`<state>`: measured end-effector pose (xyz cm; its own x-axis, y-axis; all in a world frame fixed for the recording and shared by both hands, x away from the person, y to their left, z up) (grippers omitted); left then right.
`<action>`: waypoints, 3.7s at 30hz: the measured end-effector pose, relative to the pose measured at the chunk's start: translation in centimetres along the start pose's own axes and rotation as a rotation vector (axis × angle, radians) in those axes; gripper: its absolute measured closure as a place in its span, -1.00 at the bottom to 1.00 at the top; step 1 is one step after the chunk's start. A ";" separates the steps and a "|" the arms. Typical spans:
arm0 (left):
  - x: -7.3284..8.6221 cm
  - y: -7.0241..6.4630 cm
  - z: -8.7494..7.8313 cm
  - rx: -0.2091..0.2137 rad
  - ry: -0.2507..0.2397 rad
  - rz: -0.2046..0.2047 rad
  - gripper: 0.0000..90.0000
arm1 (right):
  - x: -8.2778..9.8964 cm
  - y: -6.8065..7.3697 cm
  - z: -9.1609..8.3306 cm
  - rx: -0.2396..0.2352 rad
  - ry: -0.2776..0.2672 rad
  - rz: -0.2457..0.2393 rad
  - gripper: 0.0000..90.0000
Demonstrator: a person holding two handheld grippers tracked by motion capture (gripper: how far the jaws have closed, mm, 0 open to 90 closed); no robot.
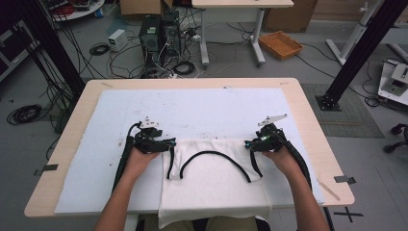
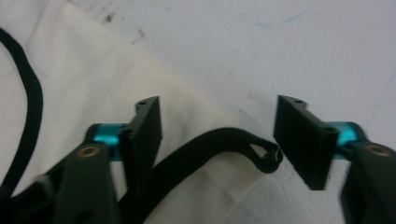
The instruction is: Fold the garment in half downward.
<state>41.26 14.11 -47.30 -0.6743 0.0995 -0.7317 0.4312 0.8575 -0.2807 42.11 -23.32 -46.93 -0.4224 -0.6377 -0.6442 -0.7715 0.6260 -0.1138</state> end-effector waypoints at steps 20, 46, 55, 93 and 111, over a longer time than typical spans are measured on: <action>-1.5 -0.2 -0.5 0.050 -0.093 -0.066 0.87 | -1.2 -0.4 -0.1 0.133 -0.024 -0.138 0.84; 1.2 -2.9 -5.2 0.257 -0.205 0.000 0.86 | 0.2 2.5 -5.6 0.118 -0.284 -0.130 0.83; 4.6 -3.8 -7.0 0.315 -0.148 0.050 0.86 | 3.6 5.8 -7.4 0.003 -0.263 -0.171 0.81; 0.8 -3.6 -2.0 0.137 -0.099 -0.058 0.88 | 2.3 0.5 -3.8 0.143 -0.092 0.015 0.87; -2.1 -3.1 1.1 0.108 -0.137 -0.083 0.33 | 1.8 -3.4 -2.9 0.252 -0.085 0.095 0.29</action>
<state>42.03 10.67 -45.54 -0.6251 -0.0454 -0.7792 0.4443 0.8001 -0.4031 42.62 -27.89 -45.46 -0.4380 -0.5374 -0.7207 -0.5831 0.7800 -0.2272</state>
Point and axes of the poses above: each handheld gripper's, and its own axes: z roughly forward along the jaws, x roughly out of its underside, y roughly to its left, the point moved 5 cm from there along z, roughly forward along the jaws, and after that the axes turned 13 degrees about -z, right-handed, at the moved point
